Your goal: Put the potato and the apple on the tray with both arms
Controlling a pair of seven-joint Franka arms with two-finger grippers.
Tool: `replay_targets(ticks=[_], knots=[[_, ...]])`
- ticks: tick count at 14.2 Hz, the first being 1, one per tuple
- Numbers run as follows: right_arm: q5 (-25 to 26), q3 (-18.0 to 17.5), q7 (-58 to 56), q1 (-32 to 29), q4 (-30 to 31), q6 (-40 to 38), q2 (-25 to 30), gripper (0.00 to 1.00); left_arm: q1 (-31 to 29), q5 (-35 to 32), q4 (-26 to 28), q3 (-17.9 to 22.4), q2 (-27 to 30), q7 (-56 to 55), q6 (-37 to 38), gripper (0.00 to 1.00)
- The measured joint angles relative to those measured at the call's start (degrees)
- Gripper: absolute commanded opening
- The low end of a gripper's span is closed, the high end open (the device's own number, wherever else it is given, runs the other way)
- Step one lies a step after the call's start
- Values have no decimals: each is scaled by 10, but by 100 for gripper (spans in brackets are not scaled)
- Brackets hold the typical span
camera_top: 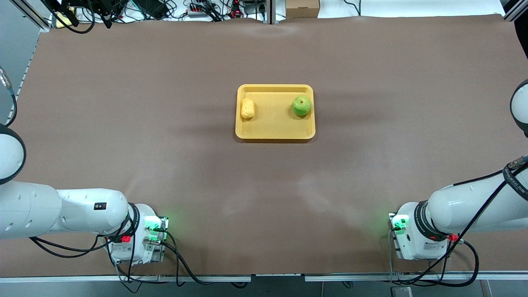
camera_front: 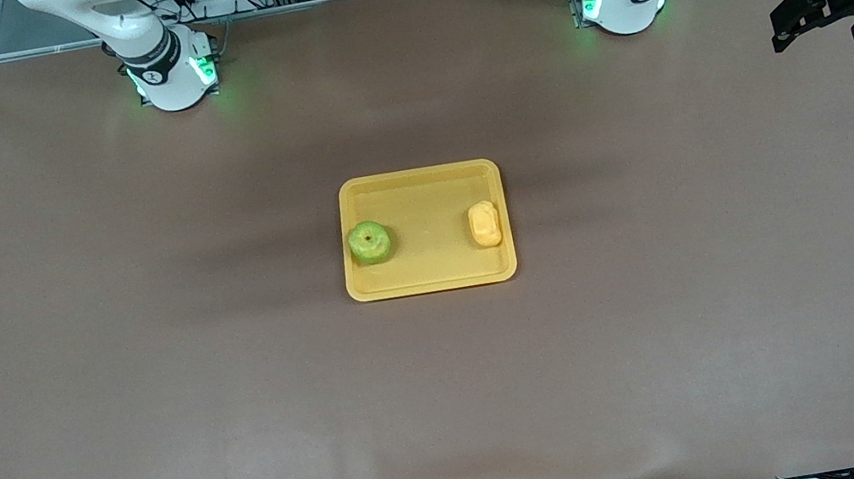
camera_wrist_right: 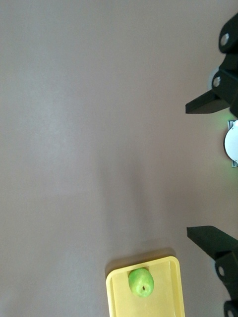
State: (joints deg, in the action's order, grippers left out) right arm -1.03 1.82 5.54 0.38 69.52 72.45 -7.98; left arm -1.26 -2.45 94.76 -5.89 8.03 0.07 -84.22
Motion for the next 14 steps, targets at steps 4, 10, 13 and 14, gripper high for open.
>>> replay_targets(ticks=[4,10,13,14], knots=[[0,0,0,-3,65,51,57,100,0,2,0,0,6,0,10,100],[0,-2,-16,-3,142,91,95,100,-1,2,0,1,8,0,17,100],[0,-2,-62,-6,142,95,95,100,-1,2,0,1,12,0,19,100],[0,-2,-65,-6,143,95,95,100,-1,2,-1,1,14,0,21,100]])
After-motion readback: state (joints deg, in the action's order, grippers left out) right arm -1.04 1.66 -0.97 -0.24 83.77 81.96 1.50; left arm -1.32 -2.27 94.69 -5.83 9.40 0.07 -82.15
